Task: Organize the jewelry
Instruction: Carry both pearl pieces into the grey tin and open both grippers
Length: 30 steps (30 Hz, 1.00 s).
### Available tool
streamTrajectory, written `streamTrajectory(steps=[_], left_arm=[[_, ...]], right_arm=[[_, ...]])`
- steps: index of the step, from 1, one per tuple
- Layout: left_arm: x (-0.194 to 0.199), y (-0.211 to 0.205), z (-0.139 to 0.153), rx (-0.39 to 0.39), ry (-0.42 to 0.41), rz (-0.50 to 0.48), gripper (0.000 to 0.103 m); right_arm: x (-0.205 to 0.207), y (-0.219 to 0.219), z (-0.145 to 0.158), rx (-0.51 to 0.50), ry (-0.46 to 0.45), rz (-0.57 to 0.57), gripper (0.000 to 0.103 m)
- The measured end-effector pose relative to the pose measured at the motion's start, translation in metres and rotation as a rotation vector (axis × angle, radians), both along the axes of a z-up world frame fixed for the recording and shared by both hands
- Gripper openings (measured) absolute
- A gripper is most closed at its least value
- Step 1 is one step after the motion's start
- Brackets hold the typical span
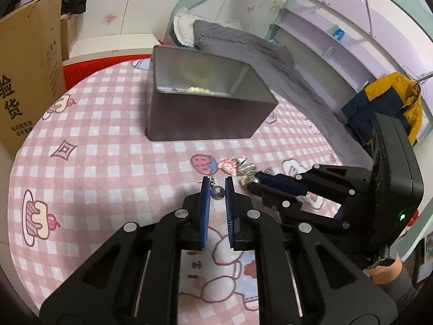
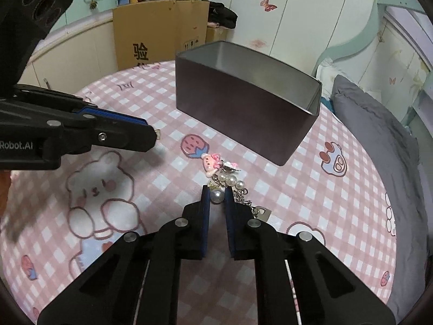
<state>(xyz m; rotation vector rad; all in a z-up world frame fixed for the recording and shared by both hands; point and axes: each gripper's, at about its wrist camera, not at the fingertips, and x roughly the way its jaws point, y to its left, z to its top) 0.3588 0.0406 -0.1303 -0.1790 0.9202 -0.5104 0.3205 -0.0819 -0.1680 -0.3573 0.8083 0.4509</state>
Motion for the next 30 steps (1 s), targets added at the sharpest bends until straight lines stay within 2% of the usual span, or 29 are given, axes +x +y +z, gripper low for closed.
streamTrajectory(steps=[8, 14, 17, 30], left_arm=[[0.007, -0.001, 0.036, -0.036, -0.039, -0.02, 0.011], [0.03, -0.007, 0.057, -0.036, -0.047, -0.016, 0.011], [0.046, -0.01, 0.06, -0.05, -0.033, -0.015, 0.011], [0.094, -0.018, 0.035, 0.031, 0.019, 0.028, 0.011]], right_arm=[[-0.004, -0.024, 0.056, 0.203, 0.007, 0.0, 0.009], [0.011, -0.027, 0.091, 0.266, -0.024, -0.008, 0.009], [0.024, -0.027, 0.096, 0.271, -0.02, -0.016, 0.009], [0.077, -0.027, 0.071, 0.277, 0.054, -0.06, 0.009]])
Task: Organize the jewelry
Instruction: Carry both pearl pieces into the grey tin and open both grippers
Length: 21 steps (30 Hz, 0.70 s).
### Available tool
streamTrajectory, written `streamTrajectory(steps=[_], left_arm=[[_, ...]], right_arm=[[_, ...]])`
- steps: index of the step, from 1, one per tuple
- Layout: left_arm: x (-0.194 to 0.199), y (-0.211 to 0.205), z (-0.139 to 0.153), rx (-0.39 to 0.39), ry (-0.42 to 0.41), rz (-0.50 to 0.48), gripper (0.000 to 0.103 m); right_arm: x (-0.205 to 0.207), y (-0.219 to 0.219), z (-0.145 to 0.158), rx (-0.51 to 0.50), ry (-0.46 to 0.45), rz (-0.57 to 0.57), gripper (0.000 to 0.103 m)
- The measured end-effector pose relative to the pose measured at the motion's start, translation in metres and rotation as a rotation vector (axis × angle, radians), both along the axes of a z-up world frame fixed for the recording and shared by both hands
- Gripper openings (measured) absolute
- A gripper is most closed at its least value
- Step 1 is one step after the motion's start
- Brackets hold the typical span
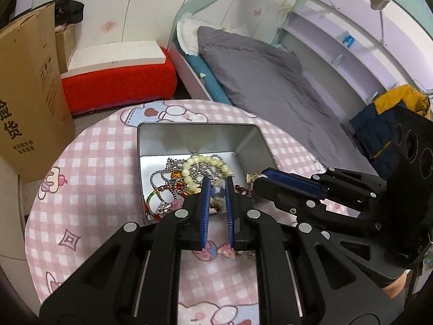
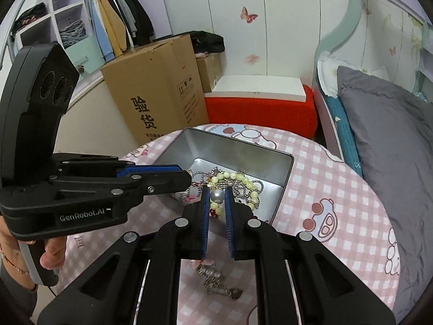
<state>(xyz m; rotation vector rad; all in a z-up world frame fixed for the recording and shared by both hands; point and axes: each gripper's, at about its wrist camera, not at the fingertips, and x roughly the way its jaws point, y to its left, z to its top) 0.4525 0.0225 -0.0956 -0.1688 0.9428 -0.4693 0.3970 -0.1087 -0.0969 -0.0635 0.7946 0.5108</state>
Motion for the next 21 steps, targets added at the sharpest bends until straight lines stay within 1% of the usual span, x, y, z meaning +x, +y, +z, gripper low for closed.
streamTrajectory(steps=[5, 13, 15, 17, 18, 19, 20, 21], left_arm=[[0.009, 0.0, -0.009, -0.003, 0.022, 0.011, 0.011], [0.012, -0.003, -0.014, 0.011, 0.039, 0.023, 0.012], [0.011, -0.004, -0.013, 0.019, 0.032, 0.026, 0.017], [0.01, -0.005, -0.012, 0.017, 0.028, 0.026, 0.028], [0.009, -0.005, -0.012, 0.015, 0.028, 0.026, 0.031], [0.008, -0.004, -0.011, 0.019, 0.02, 0.028, 0.042], [0.007, -0.003, -0.01, 0.024, 0.011, 0.033, 0.05], [0.005, -0.002, -0.009, 0.025, 0.005, 0.036, 0.05]], right_arm=[[0.008, 0.001, -0.011, 0.003, 0.019, -0.002, 0.009], [0.012, -0.002, -0.016, 0.0, 0.03, -0.009, 0.009], [0.013, -0.003, -0.016, 0.003, 0.032, -0.013, 0.009], [0.015, -0.005, -0.016, 0.009, 0.037, -0.018, 0.009], [0.015, -0.006, -0.016, 0.011, 0.04, -0.019, 0.009], [0.015, -0.006, -0.016, 0.016, 0.042, -0.019, 0.01], [0.015, -0.008, -0.016, 0.02, 0.043, -0.02, 0.01], [0.016, -0.01, -0.015, 0.025, 0.044, -0.022, 0.01]])
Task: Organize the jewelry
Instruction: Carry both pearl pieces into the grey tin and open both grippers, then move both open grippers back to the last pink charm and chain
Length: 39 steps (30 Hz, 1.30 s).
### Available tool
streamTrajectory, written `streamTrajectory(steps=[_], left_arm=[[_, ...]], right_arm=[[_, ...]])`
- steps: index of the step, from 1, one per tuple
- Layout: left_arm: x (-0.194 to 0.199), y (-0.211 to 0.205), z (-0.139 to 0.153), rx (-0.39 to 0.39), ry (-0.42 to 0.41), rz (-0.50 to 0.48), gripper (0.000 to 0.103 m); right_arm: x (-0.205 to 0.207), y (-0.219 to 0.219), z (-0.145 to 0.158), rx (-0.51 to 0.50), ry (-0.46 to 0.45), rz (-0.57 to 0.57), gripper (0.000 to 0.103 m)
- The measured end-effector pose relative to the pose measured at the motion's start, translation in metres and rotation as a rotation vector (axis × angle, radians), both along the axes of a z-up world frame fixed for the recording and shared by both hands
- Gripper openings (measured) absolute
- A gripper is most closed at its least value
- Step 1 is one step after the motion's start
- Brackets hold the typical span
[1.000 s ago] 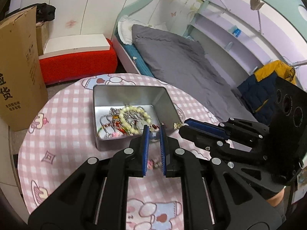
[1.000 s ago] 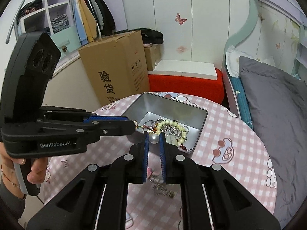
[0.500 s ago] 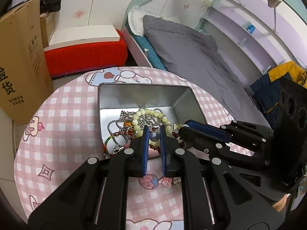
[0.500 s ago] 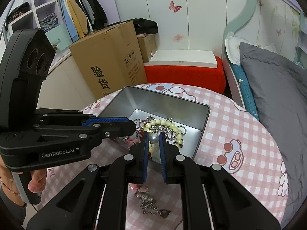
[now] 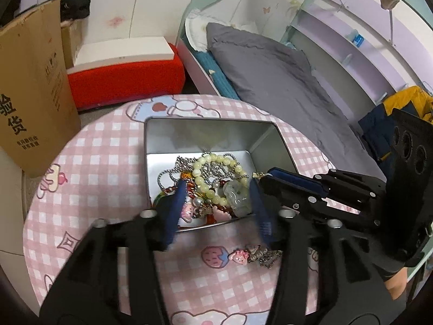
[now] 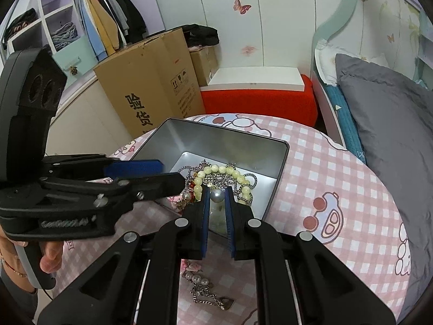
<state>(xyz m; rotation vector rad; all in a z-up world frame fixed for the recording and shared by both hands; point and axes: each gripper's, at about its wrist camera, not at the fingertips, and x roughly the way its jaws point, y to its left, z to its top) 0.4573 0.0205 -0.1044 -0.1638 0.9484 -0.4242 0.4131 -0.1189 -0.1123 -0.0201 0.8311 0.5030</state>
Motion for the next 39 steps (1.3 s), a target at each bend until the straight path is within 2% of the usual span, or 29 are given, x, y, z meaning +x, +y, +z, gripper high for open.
streamTrajectory(steps=[7, 12, 16, 20, 28, 34, 39], left_arm=[[-0.015, 0.004, 0.015, -0.028, -0.024, -0.01, 0.051], [-0.04, 0.003, 0.033, -0.02, -0.085, -0.026, 0.058], [-0.063, 0.003, 0.036, 0.022, -0.13, -0.026, 0.061], [-0.08, 0.005, 0.026, 0.074, -0.142, -0.019, 0.062], [-0.097, 0.019, -0.01, 0.075, -0.077, -0.001, 0.062], [-0.103, 0.028, -0.027, 0.065, -0.046, 0.024, 0.063], [-0.103, 0.03, -0.033, 0.066, -0.038, 0.022, 0.063]], right_arm=[[-0.009, -0.011, 0.012, 0.038, -0.019, -0.011, 0.011], [-0.032, -0.021, 0.031, 0.043, -0.067, -0.004, 0.012], [-0.054, -0.025, 0.034, 0.027, -0.09, 0.015, 0.015], [-0.07, -0.025, 0.021, 0.009, -0.074, 0.03, 0.019], [-0.087, -0.015, -0.028, -0.081, -0.014, 0.065, 0.041], [-0.081, 0.007, -0.047, -0.16, -0.045, 0.1, 0.046], [-0.071, 0.023, -0.061, -0.248, -0.074, 0.113, 0.046]])
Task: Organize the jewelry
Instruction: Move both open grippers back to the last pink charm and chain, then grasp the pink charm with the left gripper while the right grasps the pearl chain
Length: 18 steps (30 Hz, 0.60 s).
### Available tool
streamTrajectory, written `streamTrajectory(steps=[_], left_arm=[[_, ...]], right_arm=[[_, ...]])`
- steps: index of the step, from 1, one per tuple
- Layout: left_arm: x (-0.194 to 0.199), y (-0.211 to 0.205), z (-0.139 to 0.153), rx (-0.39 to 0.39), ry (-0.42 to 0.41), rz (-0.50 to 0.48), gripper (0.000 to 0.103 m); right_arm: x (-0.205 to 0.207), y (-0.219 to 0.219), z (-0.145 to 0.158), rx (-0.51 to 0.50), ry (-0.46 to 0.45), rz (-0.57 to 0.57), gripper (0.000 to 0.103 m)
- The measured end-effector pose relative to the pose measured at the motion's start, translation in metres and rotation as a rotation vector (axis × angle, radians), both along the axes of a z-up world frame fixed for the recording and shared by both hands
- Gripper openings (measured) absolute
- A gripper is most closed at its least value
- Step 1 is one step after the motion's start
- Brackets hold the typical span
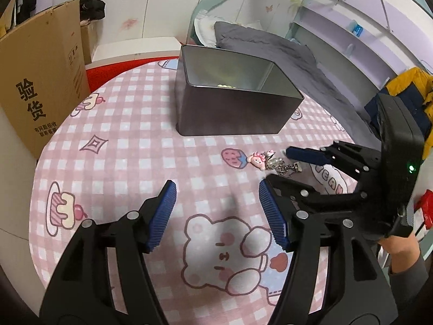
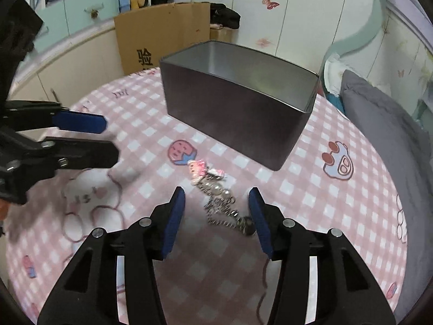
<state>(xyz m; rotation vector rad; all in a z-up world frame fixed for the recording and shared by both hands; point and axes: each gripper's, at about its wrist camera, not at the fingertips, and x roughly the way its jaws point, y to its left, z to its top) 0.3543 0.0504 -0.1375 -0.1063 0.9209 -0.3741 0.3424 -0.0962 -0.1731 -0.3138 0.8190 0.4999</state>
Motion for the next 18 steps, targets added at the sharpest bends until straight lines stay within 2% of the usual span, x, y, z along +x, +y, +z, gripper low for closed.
streamTrajectory(steps=[4, 6, 10, 13, 18], left_arm=[[0.002, -0.002, -0.001, -0.001, -0.003, -0.006, 0.064], [0.004, -0.003, -0.001, -0.006, -0.001, -0.008, 0.064], [0.011, -0.012, -0.003, -0.01, 0.003, -0.019, 0.064], [0.015, -0.022, -0.005, -0.005, 0.004, -0.035, 0.064], [0.023, -0.048, -0.01, 0.047, -0.01, -0.062, 0.064]], right_arm=[[0.001, 0.002, -0.001, 0.002, 0.008, 0.037, 0.017], [0.001, 0.002, -0.001, -0.019, 0.005, 0.041, 0.008], [-0.003, -0.007, 0.002, -0.028, 0.006, 0.013, 0.006], [-0.008, -0.024, 0.009, 0.007, 0.001, -0.013, 0.006], [-0.01, -0.046, 0.019, 0.068, 0.008, -0.046, 0.006]])
